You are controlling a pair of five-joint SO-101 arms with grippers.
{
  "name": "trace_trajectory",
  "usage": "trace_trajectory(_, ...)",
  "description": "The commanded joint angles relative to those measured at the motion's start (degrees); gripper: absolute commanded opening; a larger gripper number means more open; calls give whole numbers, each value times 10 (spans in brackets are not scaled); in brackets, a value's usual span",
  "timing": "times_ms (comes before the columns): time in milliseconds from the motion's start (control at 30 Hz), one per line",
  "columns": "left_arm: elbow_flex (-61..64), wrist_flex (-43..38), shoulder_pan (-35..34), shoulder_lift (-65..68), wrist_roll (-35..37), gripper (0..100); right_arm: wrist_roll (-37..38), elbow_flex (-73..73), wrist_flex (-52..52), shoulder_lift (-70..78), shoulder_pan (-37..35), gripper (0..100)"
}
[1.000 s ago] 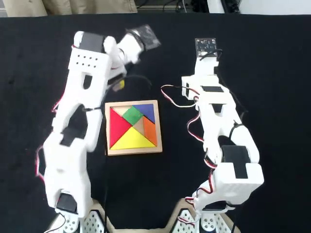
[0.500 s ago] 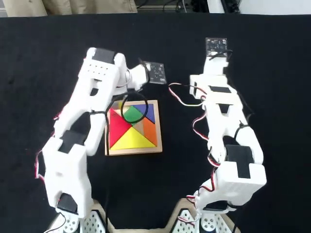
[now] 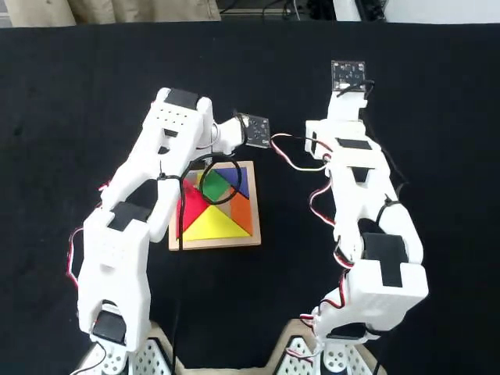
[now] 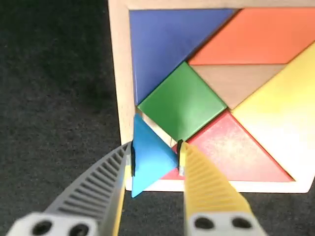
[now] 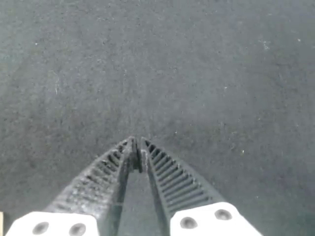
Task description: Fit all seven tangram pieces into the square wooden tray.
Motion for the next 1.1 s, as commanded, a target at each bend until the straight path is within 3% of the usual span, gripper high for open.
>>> trace_trajectory(0, -11, 0, 0, -5, -5, 82, -2, -37, -13, -1, 6, 11)
trace_trajectory(200, -11, 0, 0, -4, -2, 213, -2, -37, -13, -1, 5, 11)
trace_trajectory(1067, -36, -5, -31, -1, -2, 213, 2, -36, -13, -1, -1, 11)
